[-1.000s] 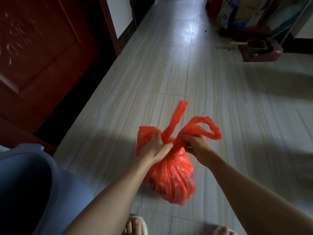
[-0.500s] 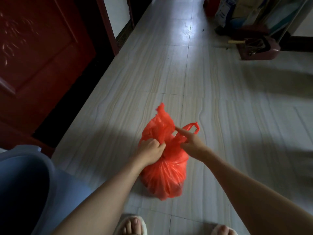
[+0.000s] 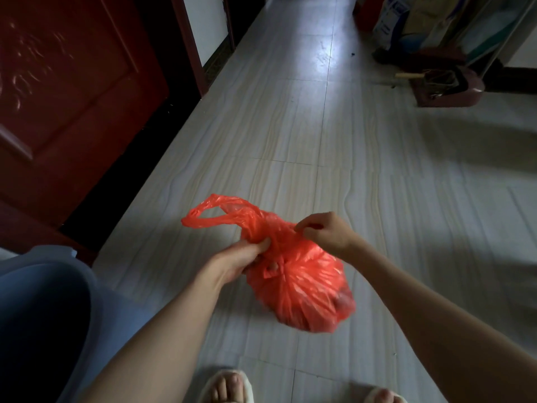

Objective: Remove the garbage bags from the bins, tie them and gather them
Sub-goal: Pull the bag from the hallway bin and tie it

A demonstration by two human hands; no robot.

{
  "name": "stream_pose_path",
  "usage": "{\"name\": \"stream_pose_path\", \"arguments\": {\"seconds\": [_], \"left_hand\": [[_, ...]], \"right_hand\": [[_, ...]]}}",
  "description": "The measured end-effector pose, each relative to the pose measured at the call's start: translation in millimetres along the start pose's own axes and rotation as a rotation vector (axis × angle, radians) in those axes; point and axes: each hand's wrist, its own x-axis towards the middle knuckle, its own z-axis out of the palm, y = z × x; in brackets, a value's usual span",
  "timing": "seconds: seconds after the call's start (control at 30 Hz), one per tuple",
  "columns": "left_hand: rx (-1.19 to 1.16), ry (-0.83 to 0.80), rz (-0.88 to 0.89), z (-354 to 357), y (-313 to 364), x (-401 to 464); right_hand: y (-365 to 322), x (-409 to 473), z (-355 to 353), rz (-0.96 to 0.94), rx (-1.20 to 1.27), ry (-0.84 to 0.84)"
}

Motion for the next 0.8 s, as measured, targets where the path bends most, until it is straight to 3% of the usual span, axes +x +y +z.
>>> {"name": "stream_pose_path", "arguments": {"seconds": [0.13, 0.23, 0.33, 0.5, 0.7, 0.73, 0.8], "left_hand": [[-0.228, 0.024, -0.058, 0.3, 7.9, 0.9], [-0.432, -0.070, -0.034, -7.3, 10.5, 0.1], [-0.514, -0.059, 0.012, -8.2, 12.0, 0.6], [-0.532, -0.039, 0.041, -1.4, 20.5, 3.7], [-0.314, 0.169, 0.044, 7.2, 20.3, -4.4], [-0.180, 0.251, 0.066, 7.5, 18.8, -5.7], [0.172, 0.393, 0.113, 4.8, 13.0, -3.4]], "right_hand": [[-10.5, 3.0, -4.6, 0.098, 0.368, 0.020], [-8.2, -1.6, -6.8, 0.183, 0.552, -0.149], [-2.6, -9.2, -4.5, 0.235, 0.542, -0.380], [7.6, -14.3, -6.0, 0.230, 0.364, -0.490], [8.0, -16.2, -5.1, 0.228, 0.181, -0.645], [8.6, -15.3, -3.0, 0.236, 0.114, -0.610], [14.4, -10.5, -0.9, 0.234, -0.033, -0.361]]}}
